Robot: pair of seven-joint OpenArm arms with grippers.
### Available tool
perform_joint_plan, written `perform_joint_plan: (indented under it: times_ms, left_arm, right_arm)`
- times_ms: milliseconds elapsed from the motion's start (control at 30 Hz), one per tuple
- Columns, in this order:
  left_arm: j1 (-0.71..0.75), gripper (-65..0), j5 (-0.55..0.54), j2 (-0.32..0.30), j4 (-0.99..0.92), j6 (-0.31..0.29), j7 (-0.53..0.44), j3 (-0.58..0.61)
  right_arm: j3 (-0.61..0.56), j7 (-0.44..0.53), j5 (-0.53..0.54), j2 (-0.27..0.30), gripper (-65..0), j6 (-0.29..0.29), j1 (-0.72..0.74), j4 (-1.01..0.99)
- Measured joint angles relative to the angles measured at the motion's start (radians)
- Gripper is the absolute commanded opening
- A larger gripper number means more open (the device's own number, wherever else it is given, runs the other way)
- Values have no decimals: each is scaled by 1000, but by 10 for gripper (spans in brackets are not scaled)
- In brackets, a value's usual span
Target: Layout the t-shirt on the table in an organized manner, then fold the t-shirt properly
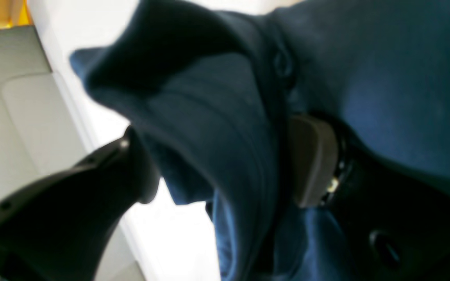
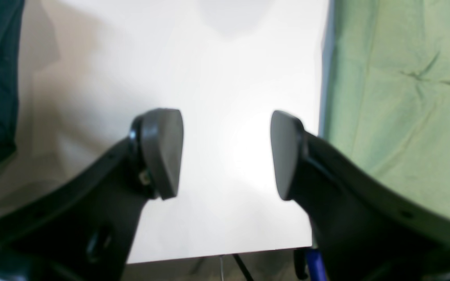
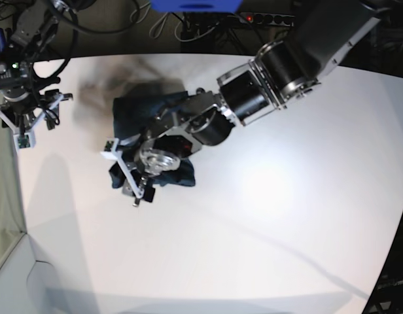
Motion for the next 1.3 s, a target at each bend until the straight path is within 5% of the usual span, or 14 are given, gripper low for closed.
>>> perform_joint_plan:
  times_ms: [267,867,1167,1300]
  left_arm:
    - [28,-161,17,-31,153,-68,38,-29]
    - [31,-163,22,-26,249,-66,39,-176]
    - [61,-166,28,-24,494,-61,41,-555]
    - [154,-274,26,-28,579,-72,57,-770]
  right_arm:
    - [-4,4,1,-11,-285,0,-10,-1]
    - [0,2,0,-11,-285,0,-11,0]
    - [-7,0,0,-23,-290,0,9,0]
    - [-29,-1,-1,-29,-429,-1,34,25]
